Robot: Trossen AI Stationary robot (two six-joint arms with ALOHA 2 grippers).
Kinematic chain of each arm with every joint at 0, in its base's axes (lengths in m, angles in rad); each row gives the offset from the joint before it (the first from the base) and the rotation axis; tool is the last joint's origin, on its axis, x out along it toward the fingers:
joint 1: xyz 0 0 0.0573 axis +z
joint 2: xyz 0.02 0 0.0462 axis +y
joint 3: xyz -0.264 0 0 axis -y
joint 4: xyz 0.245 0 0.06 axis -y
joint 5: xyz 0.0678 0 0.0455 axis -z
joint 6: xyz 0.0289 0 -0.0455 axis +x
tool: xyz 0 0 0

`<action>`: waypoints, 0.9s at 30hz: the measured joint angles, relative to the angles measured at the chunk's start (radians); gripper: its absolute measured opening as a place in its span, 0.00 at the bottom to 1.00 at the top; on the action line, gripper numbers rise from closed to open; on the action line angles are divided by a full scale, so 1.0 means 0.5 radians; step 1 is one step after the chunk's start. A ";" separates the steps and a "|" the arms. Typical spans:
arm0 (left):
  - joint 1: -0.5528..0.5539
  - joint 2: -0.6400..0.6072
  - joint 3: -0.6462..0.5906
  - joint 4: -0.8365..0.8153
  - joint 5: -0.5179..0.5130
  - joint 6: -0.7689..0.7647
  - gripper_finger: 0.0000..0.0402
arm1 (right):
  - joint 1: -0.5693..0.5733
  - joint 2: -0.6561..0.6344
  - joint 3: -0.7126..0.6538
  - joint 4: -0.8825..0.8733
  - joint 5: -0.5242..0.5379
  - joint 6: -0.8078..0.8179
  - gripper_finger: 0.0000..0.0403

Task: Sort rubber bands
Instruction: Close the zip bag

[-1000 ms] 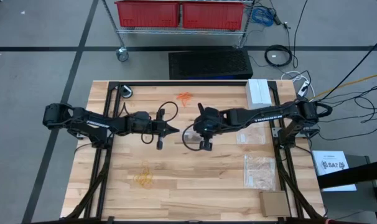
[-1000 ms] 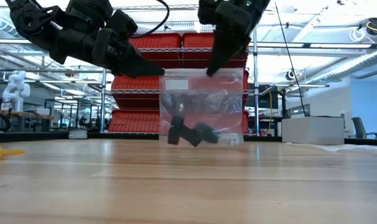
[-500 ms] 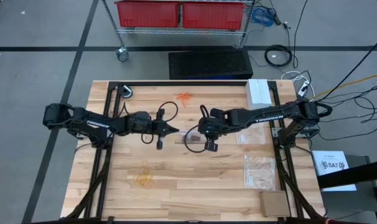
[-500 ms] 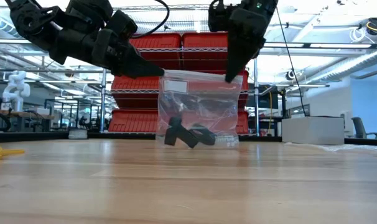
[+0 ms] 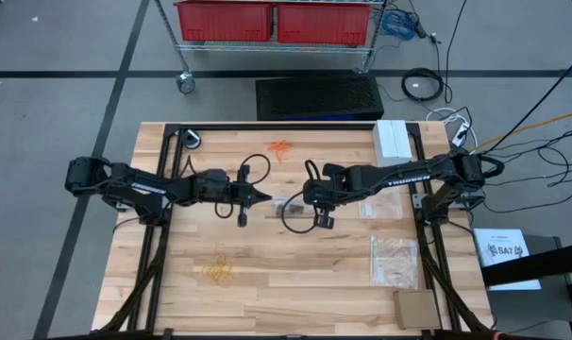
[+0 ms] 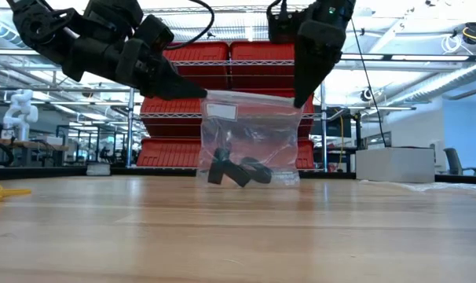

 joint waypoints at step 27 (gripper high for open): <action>0.000 0.000 -0.002 -0.064 -0.068 0.005 0.00 | -0.033 -0.106 -0.026 0.097 0.153 -0.191 0.30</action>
